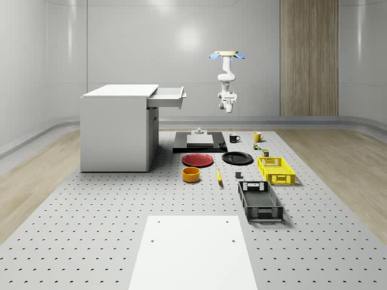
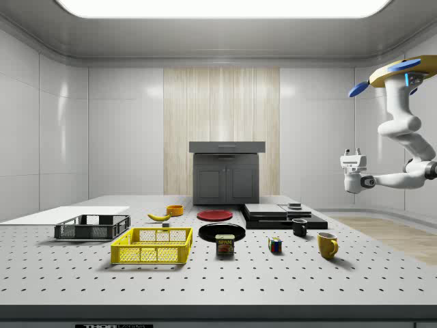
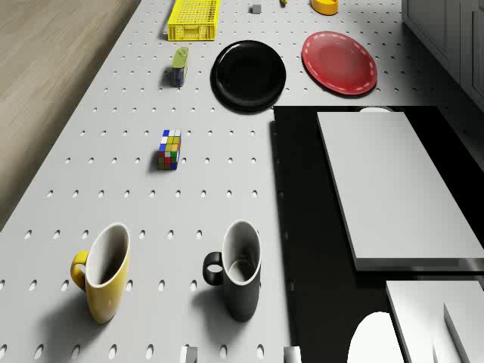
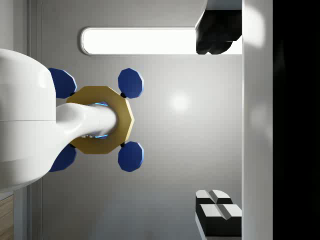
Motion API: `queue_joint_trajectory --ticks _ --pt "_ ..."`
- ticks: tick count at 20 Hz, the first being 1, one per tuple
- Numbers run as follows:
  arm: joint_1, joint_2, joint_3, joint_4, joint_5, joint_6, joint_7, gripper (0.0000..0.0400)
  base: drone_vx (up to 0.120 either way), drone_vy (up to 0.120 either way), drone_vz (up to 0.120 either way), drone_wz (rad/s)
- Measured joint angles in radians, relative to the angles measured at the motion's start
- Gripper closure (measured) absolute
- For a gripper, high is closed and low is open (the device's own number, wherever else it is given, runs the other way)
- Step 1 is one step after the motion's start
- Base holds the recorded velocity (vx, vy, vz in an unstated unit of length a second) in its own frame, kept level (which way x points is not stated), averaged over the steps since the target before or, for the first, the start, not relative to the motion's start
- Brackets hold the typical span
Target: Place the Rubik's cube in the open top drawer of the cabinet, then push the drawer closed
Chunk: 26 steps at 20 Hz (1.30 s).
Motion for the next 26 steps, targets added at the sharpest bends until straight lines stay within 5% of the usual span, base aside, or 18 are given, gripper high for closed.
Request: queue_joint_trajectory --ticks 7,12,26 --pt "-0.003 0.032 0.002 0.149 0.001 -0.112 -0.002 0.0000 0.000 0.000 0.000 0.000" --pt "-0.004 0.065 0.003 0.237 0.002 -0.163 -0.002 0.0000 0.048 0.112 0.000 0.000" --pt "-0.007 0.085 0.004 0.297 0.002 -0.192 -0.003 0.0000 0.120 0.120 0.000 0.000"
